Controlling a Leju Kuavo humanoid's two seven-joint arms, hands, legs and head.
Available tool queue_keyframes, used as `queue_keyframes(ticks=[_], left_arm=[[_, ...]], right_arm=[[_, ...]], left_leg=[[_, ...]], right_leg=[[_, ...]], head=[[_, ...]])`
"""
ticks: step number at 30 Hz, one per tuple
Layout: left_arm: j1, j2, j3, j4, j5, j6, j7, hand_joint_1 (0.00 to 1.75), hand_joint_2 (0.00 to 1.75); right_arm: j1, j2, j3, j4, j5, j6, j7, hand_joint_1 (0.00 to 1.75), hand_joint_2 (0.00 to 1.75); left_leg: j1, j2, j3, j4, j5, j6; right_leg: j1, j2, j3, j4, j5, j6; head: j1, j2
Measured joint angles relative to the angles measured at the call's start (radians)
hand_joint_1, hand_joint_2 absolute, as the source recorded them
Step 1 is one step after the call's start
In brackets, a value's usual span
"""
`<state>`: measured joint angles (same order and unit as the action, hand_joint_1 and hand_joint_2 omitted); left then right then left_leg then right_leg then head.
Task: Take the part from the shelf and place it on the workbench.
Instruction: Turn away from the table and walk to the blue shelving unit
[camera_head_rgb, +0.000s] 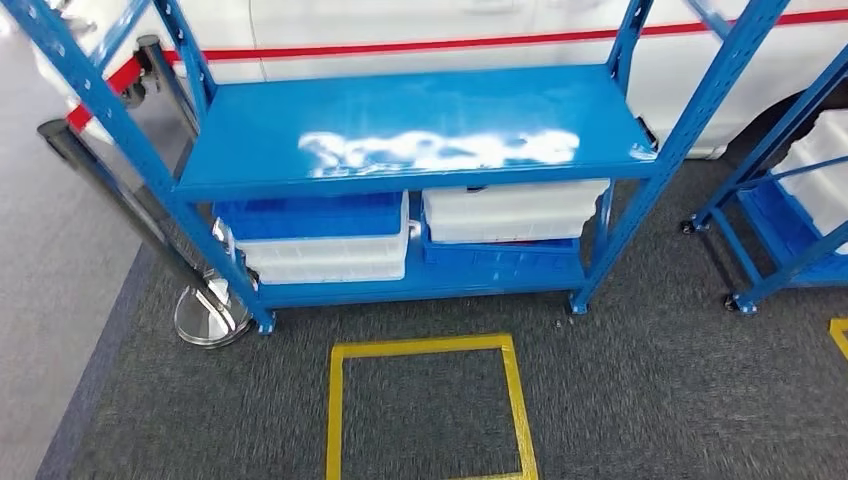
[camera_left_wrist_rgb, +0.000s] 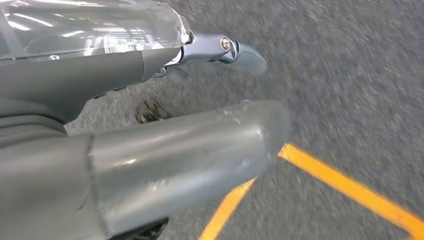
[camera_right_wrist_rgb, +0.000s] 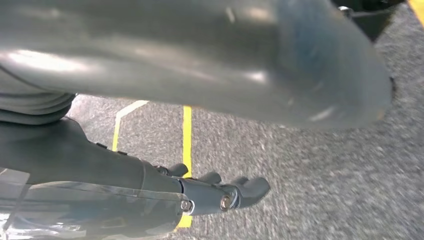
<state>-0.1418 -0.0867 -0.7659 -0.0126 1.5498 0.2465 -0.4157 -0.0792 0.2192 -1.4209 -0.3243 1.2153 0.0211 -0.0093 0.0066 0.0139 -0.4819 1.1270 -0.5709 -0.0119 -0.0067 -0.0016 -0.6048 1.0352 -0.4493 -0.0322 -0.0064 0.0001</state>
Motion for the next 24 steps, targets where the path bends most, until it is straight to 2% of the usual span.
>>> queue_keyframes(ticks=[2,3,4,5,6,7,8,9,10,13,14,15,16,18,19,20,21,22,23,24], left_arm=[[-0.001,0.000,-0.001,0.000,0.000,-0.002,0.000,0.00,0.00],[0.000,0.000,-0.002,0.000,0.000,-0.002,0.000,0.00,0.00],[0.002,0.000,-0.002,0.000,0.000,-0.002,0.000,0.00,0.00],[0.003,0.000,-0.002,0.000,0.000,-0.002,0.000,0.00,0.00],[0.005,0.000,-0.002,0.000,0.000,-0.002,0.000,0.00,0.00],[0.006,0.001,-0.003,0.000,0.000,-0.002,0.000,0.00,0.00],[0.008,0.001,-0.003,0.001,0.000,-0.002,0.000,0.00,0.00],[0.008,0.002,-0.004,0.001,0.000,-0.002,0.000,0.00,0.00],[0.009,0.002,-0.004,0.002,0.000,-0.002,0.000,0.00,0.00],[0.007,0.001,-0.006,0.002,0.000,-0.002,0.000,0.00,0.00],[0.005,0.001,-0.007,0.002,0.000,-0.002,0.000,0.00,0.00],[0.003,0.002,-0.007,0.002,0.000,-0.001,0.000,0.00,0.00],[0.001,0.002,-0.008,0.002,0.000,0.000,0.000,0.00,0.00],[-0.001,0.003,-0.008,0.002,0.000,0.002,0.001,0.00,0.00],[0.000,0.003,-0.009,0.002,0.000,0.004,0.002,0.00,0.00],[0.000,0.003,-0.009,0.002,0.000,0.004,0.003,0.00,0.00],[0.001,0.003,-0.010,0.002,0.000,0.004,0.003,0.00,0.00],[0.002,0.003,-0.010,0.002,0.000,0.003,0.003,0.00,0.00],[0.002,0.002,-0.011,0.002,0.000,0.002,0.003,0.00,0.00],[0.002,0.001,-0.011,0.002,0.000,0.001,0.003,0.00,0.00]], right_arm=[[-0.002,0.000,0.001,0.000,0.000,-0.001,0.000,0.00,0.00],[-0.002,0.000,0.001,0.000,0.000,-0.002,0.000,0.00,0.00],[-0.002,0.000,0.002,0.000,0.000,-0.002,0.000,0.00,0.00],[-0.001,0.000,0.003,0.000,0.000,-0.002,0.000,0.00,0.00],[0.000,0.000,0.004,0.000,0.000,-0.002,0.000,0.00,0.00],[0.002,0.000,0.004,0.000,0.000,-0.002,-0.001,0.00,0.00],[0.003,0.000,0.005,0.000,0.000,-0.002,-0.001,0.00,0.00],[0.002,0.000,0.005,0.000,0.000,-0.002,-0.002,0.00,0.00],[0.001,0.000,0.005,0.000,0.000,-0.002,-0.002,0.00,0.00],[-0.004,0.000,0.008,0.000,0.000,-0.003,-0.003,0.00,0.00],[-0.005,0.000,0.009,0.000,0.000,-0.004,-0.003,0.00,0.00],[-0.006,-0.001,0.011,0.000,0.000,-0.004,-0.004,0.00,0.00],[-0.006,-0.001,0.012,0.000,0.000,-0.005,-0.004,0.00,0.00],[-0.005,-0.001,0.014,0.000,0.001,-0.005,-0.004,0.00,0.00],[-0.004,-0.001,0.014,0.001,0.001,-0.006,-0.004,0.00,0.00],[-0.002,-0.001,0.014,0.001,0.001,-0.006,-0.004,0.00,0.00],[0.000,-0.001,0.014,0.001,0.001,-0.007,-0.004,0.00,0.00],[0.001,-0.001,0.014,0.001,0.001,-0.007,-0.004,0.00,0.00],[0.002,-0.002,0.014,0.001,0.001,-0.007,-0.004,0.00,0.00],[0.001,-0.002,0.014,0.001,0.001,-0.007,-0.005,0.00,0.00]], left_leg=[[0.003,-0.004,-0.079,0.121,-0.053,-0.008],[0.004,-0.005,-0.114,0.161,-0.078,-0.010],[0.005,-0.005,-0.138,0.175,-0.087,-0.011],[0.005,-0.005,-0.148,0.156,-0.072,-0.011],[0.004,-0.005,-0.146,0.109,-0.033,-0.008],[0.004,-0.005,-0.138,0.046,0.023,-0.004],[0.002,-0.006,-0.132,-0.006,0.066,0.001],[-0.002,-0.007,-0.127,-0.042,0.096,0.008],[-0.006,-0.007,-0.125,-0.060,0.111,0.014],[-0.007,-0.007,-0.108,-0.074,0.110,0.029],[-0.005,-0.007,-0.099,-0.082,0.109,0.034],[-0.002,-0.006,-0.089,-0.090,0.107,0.039],[-0.001,-0.006,-0.081,-0.095,0.103,0.044],[-0.002,-0.005,-0.070,-0.098,0.093,0.050],[-0.003,-0.006,-0.063,-0.098,0.087,0.051],[-0.003,-0.007,-0.054,-0.098,0.080,0.050],[-0.003,-0.008,-0.043,-0.098,0.072,0.049],[-0.003,-0.009,-0.032,-0.098,0.063,0.046],[-0.005,-0.009,-0.023,-0.099,0.055,0.043],[-0.006,-0.009,-0.018,-0.099,0.048,0.038]], right_leg=[[0.001,0.004,0.018,-0.002,-0.018,-0.007],[0.002,0.008,0.027,-0.002,-0.026,-0.008],[0.002,0.012,0.039,-0.001,-0.036,-0.008],[0.002,0.016,0.054,-0.001,-0.046,-0.006],[0.002,0.019,0.069,-0.001,-0.056,-0.004],[0.003,0.021,0.083,-0.001,-0.067,-0.002],[0.003,0.021,0.094,0.000,-0.077,0.002],[0.004,0.023,0.101,0.001,-0.086,0.008],[0.003,0.024,0.105,0.001,-0.093,0.014],[0.001,0.025,0.119,-0.001,-0.110,0.033],[0.001,0.021,0.116,0.014,-0.120,0.038],[0.001,0.017,0.100,0.049,-0.137,0.043],[-0.001,0.014,0.067,0.105,-0.159,0.047],[-0.004,0.011,-0.023,0.234,-0.190,0.054],[-0.005,0.010,-0.058,0.268,-0.181,0.055],[-0.006,0.010,-0.075,0.265,-0.152,0.055],[-0.006,0.009,-0.073,0.227,-0.106,0.052],[-0.003,0.008,-0.059,0.163,-0.052,0.047],[0.000,0.006,-0.042,0.107,-0.015,0.040],[0.004,0.004,-0.024,0.058,0.005,0.034]], head=[[-0.005,0.000],[-0.006,0.000],[-0.007,0.000],[-0.007,0.000],[-0.008,0.000],[-0.008,0.000],[-0.008,0.000],[-0.007,0.000],[-0.007,0.000],[-0.007,0.000],[-0.004,0.000],[-0.002,0.000],[0.002,0.000],[0.005,0.000],[0.005,0.000],[0.005,0.000],[0.006,0.000],[0.006,0.000],[0.006,0.000],[0.006,0.000]])
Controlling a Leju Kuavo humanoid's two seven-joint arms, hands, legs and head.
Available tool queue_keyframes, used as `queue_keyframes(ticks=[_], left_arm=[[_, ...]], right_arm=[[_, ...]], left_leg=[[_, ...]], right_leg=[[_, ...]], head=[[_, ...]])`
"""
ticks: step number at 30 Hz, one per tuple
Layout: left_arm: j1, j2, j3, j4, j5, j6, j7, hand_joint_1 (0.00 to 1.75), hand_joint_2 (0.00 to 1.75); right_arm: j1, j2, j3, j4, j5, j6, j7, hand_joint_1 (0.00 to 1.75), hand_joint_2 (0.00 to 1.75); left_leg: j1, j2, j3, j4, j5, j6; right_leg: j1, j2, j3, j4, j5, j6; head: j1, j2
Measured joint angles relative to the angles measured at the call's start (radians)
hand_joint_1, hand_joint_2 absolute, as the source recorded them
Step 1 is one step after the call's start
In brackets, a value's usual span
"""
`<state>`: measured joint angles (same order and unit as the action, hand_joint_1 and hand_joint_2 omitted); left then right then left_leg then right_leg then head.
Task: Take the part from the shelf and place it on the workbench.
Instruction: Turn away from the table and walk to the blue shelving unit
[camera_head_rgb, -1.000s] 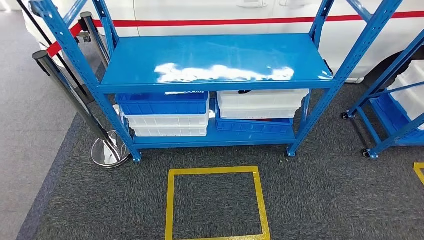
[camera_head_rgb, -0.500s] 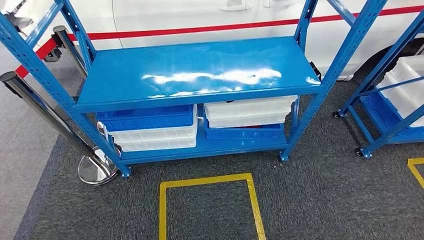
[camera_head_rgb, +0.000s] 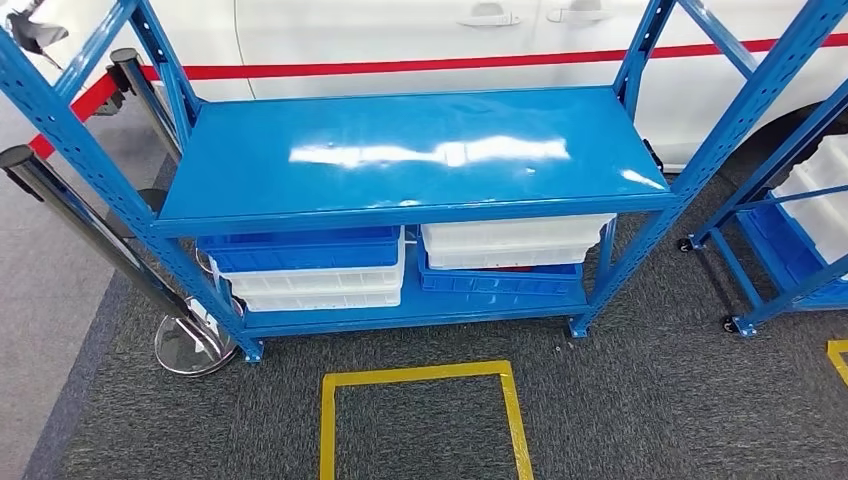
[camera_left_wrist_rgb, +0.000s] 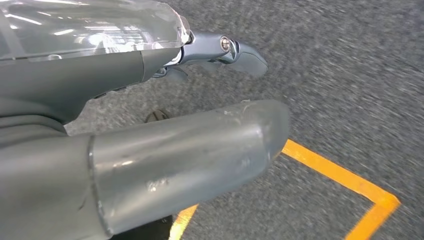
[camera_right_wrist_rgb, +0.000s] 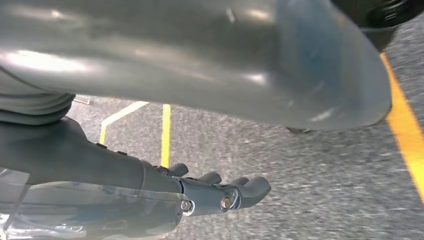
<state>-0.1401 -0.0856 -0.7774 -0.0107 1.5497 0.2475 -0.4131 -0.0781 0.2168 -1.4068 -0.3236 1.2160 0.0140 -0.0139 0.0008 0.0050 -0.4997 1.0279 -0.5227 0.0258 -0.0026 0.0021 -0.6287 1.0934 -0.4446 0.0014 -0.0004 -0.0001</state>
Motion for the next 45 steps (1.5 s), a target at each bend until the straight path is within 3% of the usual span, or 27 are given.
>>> queue_keyframes(ticks=[3,6,7,9,10,11,12,14,16,19,21,22,25,26,27,29,31,35,37,38,40,41,42,43,45], left_arm=[[-0.004,-0.001,-0.001,0.000,0.000,-0.003,-0.002,0.00,0.00],[-0.007,0.000,-0.002,0.000,0.000,-0.004,-0.002,0.00,0.00],[-0.006,0.000,-0.003,0.000,0.000,-0.004,-0.003,0.00,0.00],[-0.004,0.001,-0.004,0.000,0.000,-0.005,-0.003,0.00,0.00],[-0.002,0.002,-0.004,0.000,0.000,-0.005,-0.003,0.00,0.00],[0.000,0.003,-0.004,0.000,0.000,-0.004,-0.003,0.00,0.00],[0.001,0.004,-0.004,0.000,0.000,-0.004,-0.003,0.00,0.00],[0.002,0.006,-0.005,0.000,0.000,-0.004,-0.003,0.00,0.00],[0.002,0.007,-0.005,0.000,0.000,-0.004,-0.002,0.00,0.00],[0.000,0.007,-0.010,0.000,0.000,0.000,0.001,0.00,0.00],[0.001,0.007,-0.015,0.000,0.000,0.003,0.004,0.00,0.00],[0.000,0.007,-0.018,0.000,0.000,0.005,0.005,0.00,0.00],[-0.001,0.008,-0.022,0.000,0.000,0.009,0.009,0.00,0.00],[-0.001,0.008,-0.022,0.000,0.000,0.010,0.010,0.00,0.00],[-0.001,0.008,-0.022,0.000,0.000,0.011,0.011,0.00,0.00],[-0.001,0.007,-0.023,0.000,0.000,0.015,0.014,0.00,0.00],[-0.002,0.007,-0.023,0.000,0.000,0.021,0.015,0.00,0.00],[-0.005,0.008,-0.023,0.000,0.000,0.028,0.020,0.00,0.00],[-0.005,0.008,-0.023,0.000,0.000,0.032,0.024,0.00,0.00],[-0.005,0.008,-0.023,0.000,0.000,0.034,0.026,0.00,0.00],[-0.004,0.008,-0.023,0.000,0.000,0.038,0.031,0.00,0.00],[-0.003,0.008,-0.023,0.000,0.000,0.040,0.032,0.00,0.00],[-0.003,0.008,-0.023,0.000,0.000,0.042,0.033,0.00,0.00],[-0.003,0.009,-0.023,0.000,0.000,0.043,0.033,0.00,0.00],[-0.004,0.009,-0.023,0.000,0.000,0.046,0.036,0.00,0.00]], right_arm=[[-0.003,-0.002,0.001,0.000,0.000,0.000,-0.001,0.00,0.00],[0.001,0.000,0.001,0.000,0.000,0.000,-0.001,0.00,0.00],[0.003,0.000,0.001,0.000,0.000,0.000,-0.001,0.00,0.00],[0.002,0.000,0.001,0.000,0.000,0.000,-0.001,0.00,0.00],[0.002,0.000,0.001,0.000,0.000,0.001,-0.001,0.00,0.00],[0.002,0.000,0.001,0.000,0.000,0.001,-0.001,0.00,0.00],[0.003,0.000,0.001,0.000,0.000,0.001,-0.001,0.00,0.00],[0.005,0.000,0.001,0.000,0.000,0.001,-0.001,0.00,0.00],[0.003,0.001,0.001,0.000,0.000,0.002,-0.001,0.00,0.00],[-0.001,0.001,0.002,0.000,0.000,0.003,-0.001,0.00,0.00],[-0.001,0.001,0.003,0.000,0.000,0.003,-0.002,0.00,0.00],[-0.001,0.001,0.003,0.000,0.000,0.004,-0.002,0.00,0.00],[0.000,0.001,0.003,0.000,0.000,0.006,-0.003,0.00,0.00],[0.001,0.001,0.003,0.000,0.000,0.007,-0.003,0.00,0.00],[0.002,0.001,0.004,0.000,0.001,0.007,-0.003,0.00,0.00],[0.003,0.001,0.005,-0.001,0.005,0.009,-0.003,0.00,0.87],[0.002,0.001,0.008,-0.001,0.010,0.011,-0.004,0.00,1.75],[0.003,0.002,0.016,-0.001,0.023,0.011,-0.003,0.00,1.75],[0.005,0.004,0.019,-0.002,0.030,0.008,-0.001,0.00,1.75],[0.005,0.005,0.022,-0.002,0.034,0.005,0.001,0.00,1.75],[0.005,0.005,0.028,-0.002,0.039,-0.002,0.009,0.00,0.87],[0.005,0.005,0.030,-0.002,0.038,-0.005,0.012,0.00,0.44],[0.005,0.005,0.031,-0.002,0.035,-0.007,0.013,0.00,0.00],[0.005,0.005,0.032,-0.002,0.032,-0.007,0.013,0.00,0.00],[0.005,0.006,0.032,-0.002,0.026,-0.005,0.013,0.00,0.00]], left_leg=[[-0.001,0.004,0.006,-0.008,-0.012,-0.016],[-0.002,0.004,0.002,0.023,-0.036,-0.032],[0.000,0.003,-0.021,0.071,-0.058,-0.037],[0.004,0.002,-0.100,0.205,-0.105,-0.044],[0.006,0.002,-0.135,0.255,-0.111,-0.047],[0.008,0.002,-0.156,0.272,-0.097,-0.049],[0.010,0.002,-0.158,0.249,-0.061,-0.050],[0.012,0.002,-0.122,0.129,0.031,-0.048],[0.009,0.000,-0.089,0.036,0.072,-0.040],[0.006,-0.001,-0.083,0.012,0.068,-0.020],[0.010,-0.001,-0.075,-0.001,0.069,-0.007],[0.012,0.000,-0.071,-0.006,0.070,-0.001],[0.010,0.001,-0.066,-0.008,0.065,0.008],[0.009,0.001,-0.064,-0.008,0.063,0.009],[0.009,0.000,-0.060,-0.008,0.060,0.008],[0.010,-0.001,-0.050,-0.008,0.054,0.004],[0.006,-0.001,-0.045,-0.007,0.047,-0.007],[0.004,0.000,-0.042,-0.006,0.038,-0.029],[0.007,-0.001,-0.060,0.043,0.004,-0.039],[0.010,-0.001,-0.085,0.099,-0.028,-0.043],[0.014,-0.001,-0.147,0.229,-0.086,-0.055],[0.017,-0.001,-0.166,0.267,-0.093,-0.060],[0.021,-0.001,-0.168,0.266,-0.079,-0.065],[0.024,-0.001,-0.150,0.224,-0.047,-0.070],[0.032,-0.001,-0.087,0.085,0.022,-0.079]], right_leg=[[0.006,-0.001,0.022,-0.049,-0.012,-0.012],[-0.003,-0.001,0.045,-0.073,-0.016,-0.024],[-0.005,-0.002,0.053,-0.079,-0.018,-0.028],[-0.004,-0.001,0.064,-0.080,-0.027,-0.035],[-0.004,0.000,0.071,-0.080,-0.033,-0.036],[-0.004,0.002,0.079,-0.079,-0.040,-0.035],[-0.004,0.003,0.089,-0.078,-0.047,-0.033],[-0.005,0.005,0.110,-0.076,-0.063,-0.026],[-0.003,0.006,0.117,-0.071,-0.075,-0.016],[-0.002,0.007,0.117,-0.075,-0.079,-0.003],[-0.003,0.005,0.109,-0.050,-0.099,0.007],[-0.004,0.004,0.089,-0.009,-0.121,0.011],[-0.009,0.003,-0.020,0.177,-0.187,0.018],[-0.011,0.003,-0.043,0.205,-0.182,0.020],[-0.011,0.003,-0.046,0.193,-0.156,0.019],[-0.011,0.001,-0.003,0.076,-0.073,0.014],[-0.007,-0.001,0.043,-0.037,-0.027,0.005],[-0.005,0.001,0.057,-0.072,-0.026,-0.011],[-0.009,-0.002,0.062,-0.080,-0.023,-0.026],[-0.009,-0.003,0.063,-0.081,-0.023,-0.032],[-0.007,-0.004,0.064,-0.080,-0.025,-0.040],[-0.007,-0.003,0.065,-0.079,-0.027,-0.041],[-0.008,-0.002,0.067,-0.078,-0.029,-0.041],[-0.009,-0.001,0.069,-0.075,-0.031,-0.040],[-0.009,0.001,0.072,-0.067,-0.040,-0.034]], head=[[-0.002,0.000],[-0.004,0.000],[-0.006,0.000],[-0.007,0.000],[-0.008,0.000],[-0.008,0.000],[-0.008,0.000],[-0.007,0.000],[-0.008,0.000],[-0.009,0.000],[-0.006,0.000],[-0.004,0.000],[0.000,0.000],[0.000,0.000],[0.000,0.000],[0.000,0.000],[0.000,0.000],[0.000,0.000],[-0.004,0.000],[-0.006,0.000],[-0.009,0.000],[-0.009,0.000],[-0.009,0.000],[-0.009,0.000],[-0.009,0.000]])
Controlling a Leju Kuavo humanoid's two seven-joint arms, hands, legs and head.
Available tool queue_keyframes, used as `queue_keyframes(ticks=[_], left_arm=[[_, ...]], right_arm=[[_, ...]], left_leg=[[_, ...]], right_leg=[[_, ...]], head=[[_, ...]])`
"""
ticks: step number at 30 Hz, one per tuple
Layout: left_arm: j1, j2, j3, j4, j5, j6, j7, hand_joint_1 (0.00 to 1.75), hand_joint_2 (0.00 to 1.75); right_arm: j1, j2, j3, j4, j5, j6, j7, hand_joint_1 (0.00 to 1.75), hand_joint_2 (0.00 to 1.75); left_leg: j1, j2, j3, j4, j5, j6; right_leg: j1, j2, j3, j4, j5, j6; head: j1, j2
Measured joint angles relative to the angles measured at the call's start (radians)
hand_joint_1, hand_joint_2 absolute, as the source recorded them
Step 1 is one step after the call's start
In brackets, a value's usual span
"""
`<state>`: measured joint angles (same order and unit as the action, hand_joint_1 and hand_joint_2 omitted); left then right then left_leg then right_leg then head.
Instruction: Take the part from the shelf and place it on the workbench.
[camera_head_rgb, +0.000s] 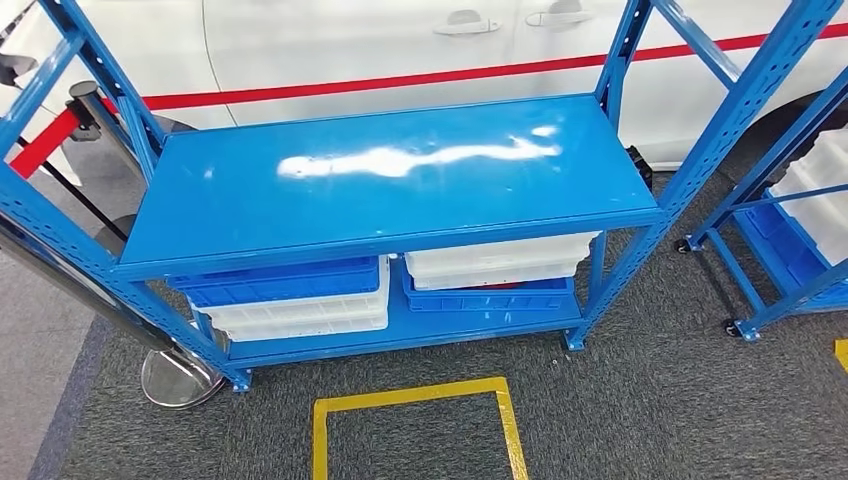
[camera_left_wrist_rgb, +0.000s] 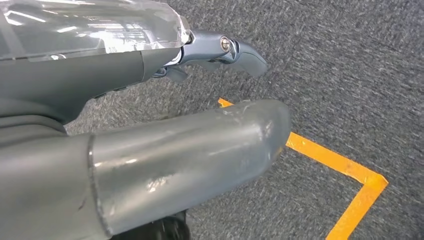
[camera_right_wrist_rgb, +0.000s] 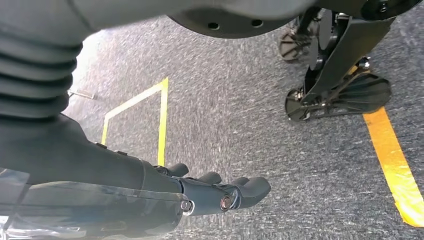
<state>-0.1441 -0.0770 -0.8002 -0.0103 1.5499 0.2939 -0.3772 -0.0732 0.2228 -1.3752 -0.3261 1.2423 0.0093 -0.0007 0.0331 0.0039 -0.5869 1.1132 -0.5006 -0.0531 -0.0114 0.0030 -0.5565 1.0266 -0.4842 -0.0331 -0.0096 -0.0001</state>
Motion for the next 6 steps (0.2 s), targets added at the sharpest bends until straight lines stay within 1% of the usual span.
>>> queue_keyframes(ticks=[1,2,3,4,5,6], left_arm=[[-0.001,0.000,0.000,0.000,0.000,0.002,0.003,0.00,0.00],[-0.001,0.000,0.000,0.000,0.000,0.004,0.006,0.00,0.00],[-0.001,-0.001,0.000,0.000,0.000,0.007,0.009,0.00,0.00],[-0.001,-0.001,0.000,0.000,0.000,0.009,0.012,0.00,0.44],[-0.001,-0.001,0.000,0.000,0.000,0.011,0.014,0.00,0.87],[-0.001,-0.001,0.000,0.000,0.000,0.011,0.015,0.00,1.16]], right_arm=[[-0.001,0.000,0.000,0.000,-0.001,0.001,0.000,0.00,0.00],[-0.001,0.000,0.000,-0.001,-0.001,0.001,0.000,0.00,0.00],[-0.001,0.000,0.000,-0.001,-0.001,0.001,0.000,0.00,0.00],[-0.002,0.000,0.000,-0.002,-0.001,0.002,0.000,0.00,0.00],[-0.001,0.000,0.000,-0.002,-0.001,0.002,0.001,0.00,0.00],[-0.001,0.000,0.000,-0.002,-0.001,0.002,0.001,0.00,0.00]], left_leg=[[0.002,-0.002,0.024,-0.052,0.020,0.004],[0.001,-0.003,0.037,-0.081,0.026,0.007],[0.000,-0.005,0.039,-0.086,0.023,0.013],[-0.002,-0.007,0.039,-0.087,0.025,0.020],[-0.004,-0.007,0.038,-0.087,0.024,0.020],[-0.005,-0.007,0.038,-0.087,0.024,0.021]], right_leg=[[0.002,0.001,0.000,0.005,-0.005,0.004],[0.006,0.002,-0.001,0.009,-0.007,0.008],[0.008,0.003,-0.002,0.010,-0.009,0.011],[0.009,0.003,-0.003,0.010,-0.009,0.013],[0.008,0.003,-0.002,0.009,-0.008,0.015],[0.007,0.003,-0.002,0.008,-0.008,0.016]], head=[[0.000,0.000],[0.000,0.000],[0.001,0.000],[0.002,0.000],[0.003,0.000],[0.003,0.000]])
